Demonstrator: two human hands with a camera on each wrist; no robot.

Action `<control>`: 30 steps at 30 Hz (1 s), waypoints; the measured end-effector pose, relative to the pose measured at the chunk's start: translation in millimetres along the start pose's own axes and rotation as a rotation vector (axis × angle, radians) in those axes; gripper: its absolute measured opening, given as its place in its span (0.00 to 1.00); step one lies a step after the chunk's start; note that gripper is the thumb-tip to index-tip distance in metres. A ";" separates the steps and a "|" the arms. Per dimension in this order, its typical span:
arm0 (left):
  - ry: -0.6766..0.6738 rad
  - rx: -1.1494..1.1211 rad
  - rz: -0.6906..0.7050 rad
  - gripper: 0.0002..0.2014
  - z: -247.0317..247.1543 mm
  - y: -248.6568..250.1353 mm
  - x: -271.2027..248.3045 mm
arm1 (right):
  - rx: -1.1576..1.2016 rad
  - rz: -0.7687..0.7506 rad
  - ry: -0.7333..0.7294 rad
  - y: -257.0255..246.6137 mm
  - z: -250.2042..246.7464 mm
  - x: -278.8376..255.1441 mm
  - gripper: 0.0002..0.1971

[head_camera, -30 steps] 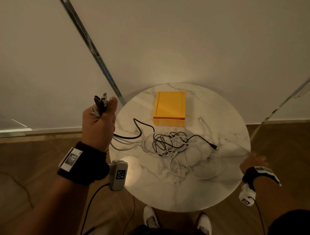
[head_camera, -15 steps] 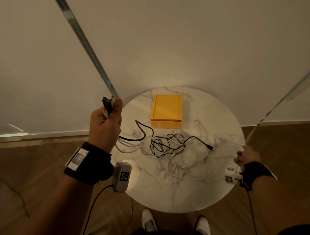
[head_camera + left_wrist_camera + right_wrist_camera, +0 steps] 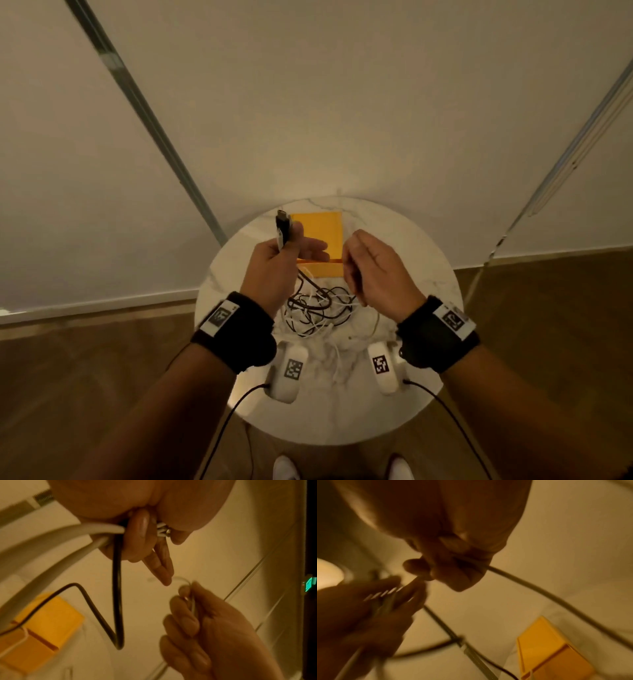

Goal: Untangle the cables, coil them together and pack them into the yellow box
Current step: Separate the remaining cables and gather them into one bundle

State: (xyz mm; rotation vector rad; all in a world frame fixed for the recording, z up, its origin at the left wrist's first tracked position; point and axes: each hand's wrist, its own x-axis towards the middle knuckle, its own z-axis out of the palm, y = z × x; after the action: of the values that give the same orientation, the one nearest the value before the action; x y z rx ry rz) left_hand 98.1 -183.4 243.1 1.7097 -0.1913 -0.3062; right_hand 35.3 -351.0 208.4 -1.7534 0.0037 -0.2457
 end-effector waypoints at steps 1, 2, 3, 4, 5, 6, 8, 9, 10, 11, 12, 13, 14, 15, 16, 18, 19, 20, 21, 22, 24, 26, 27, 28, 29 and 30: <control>-0.029 -0.041 -0.027 0.29 5.8 0.5 -2.7 | -0.111 -0.049 -0.078 -5.1 6.7 -5.8 0.19; -0.055 -0.088 -0.048 0.29 11.4 2.6 -5.9 | -0.204 -0.089 -0.138 -7.1 12.9 -10.9 0.18; -0.069 -0.131 -0.060 0.30 15.4 4.5 -8.4 | -0.272 -0.118 -0.171 -7.9 18.2 -15.9 0.18; -0.070 -0.171 -0.065 0.31 18.3 6.7 -10.4 | -0.318 -0.145 -0.178 -6.2 21.5 -19.5 0.17; -0.065 -0.214 -0.066 0.31 19.7 8.6 -11.5 | -0.352 -0.162 -0.171 -4.7 23.2 -22.9 0.16; -0.059 -0.255 -0.061 0.30 20.1 11.1 -12.2 | -0.379 -0.175 -0.161 -2.7 23.8 -25.5 0.16; -0.017 -0.301 -0.030 0.26 17.6 14.9 -10.2 | -0.431 -0.192 -0.160 0.0 21.7 -30.5 0.17; 0.015 -0.310 -0.011 0.25 15.0 17.3 -8.7 | -0.460 -0.196 -0.165 1.0 20.5 -33.1 0.17; 0.044 -0.320 0.007 0.24 11.6 20.4 -7.2 | -0.493 -0.206 -0.172 2.1 19.1 -35.8 0.17; 0.064 -0.331 0.025 0.24 8.1 24.0 -5.8 | -0.528 -0.216 -0.183 3.7 17.9 -37.9 0.17; 0.071 -0.339 0.044 0.25 5.0 28.9 -4.9 | -0.555 -0.220 -0.196 6.2 17.0 -39.7 0.17; 0.073 -0.340 0.064 0.26 2.2 32.5 -3.7 | -0.555 -0.213 -0.197 7.2 16.7 -41.3 0.18; 0.074 -0.331 0.083 0.27 0.1 35.8 -3.2 | -0.526 -0.204 -0.187 7.5 16.1 -42.0 0.19; 0.081 -0.311 0.103 0.28 -1.4 38.5 -3.0 | -0.500 -0.201 -0.167 6.1 15.9 -41.8 0.19; 0.096 -0.281 0.125 0.29 -2.6 40.7 -3.8 | -0.489 -0.219 -0.131 5.3 15.7 -40.7 0.17; 0.134 -0.218 0.182 0.30 -2.9 45.9 -7.6 | -0.498 -0.300 0.020 -2.3 15.9 -37.2 0.09; 0.153 -0.199 0.209 0.31 -2.0 50.1 -10.1 | -0.513 -0.333 0.088 -9.0 17.4 -34.5 0.13; 0.170 -0.197 0.233 0.31 -0.6 56.0 -12.8 | -0.510 -0.359 0.118 -16.6 19.7 -30.3 0.24; 0.183 -0.210 0.258 0.32 1.0 62.7 -14.9 | -0.477 -0.365 0.094 -25.1 22.4 -23.9 0.33; 0.187 -0.234 0.285 0.32 2.6 70.4 -17.1 | -0.437 -0.348 0.038 -35.7 27.4 -17.0 0.37; 0.165 -0.302 0.330 0.32 3.2 87.9 -22.2 | -0.360 -0.305 -0.117 -55.0 37.9 -4.1 0.33; 0.110 -0.404 0.323 0.31 -1.6 105.8 -26.1 | -0.309 -0.302 -0.210 -64.5 44.4 5.7 0.15; 0.089 -0.446 0.321 0.30 -6.9 114.0 -27.8 | -0.309 -0.319 -0.218 -66.3 44.3 9.4 0.10; 0.101 -0.461 0.332 0.29 -13.6 121.4 -29.0 | -0.345 -0.339 -0.202 -63.8 40.9 12.4 0.12; 0.140 -0.457 0.352 0.28 -21.7 128.6 -29.9 | -0.380 -0.337 -0.192 -59.0 36.2 14.8 0.16; 0.190 -0.445 0.380 0.28 -31.7 134.7 -31.1 | -0.406 -0.303 -0.190 -51.6 29.5 17.1 0.18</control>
State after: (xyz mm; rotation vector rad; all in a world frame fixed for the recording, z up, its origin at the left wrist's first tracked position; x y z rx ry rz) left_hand 84.7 -166.1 383.2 1.2206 -0.2800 0.0936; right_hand 50.1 -314.5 256.1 -2.1755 -0.3755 -0.3128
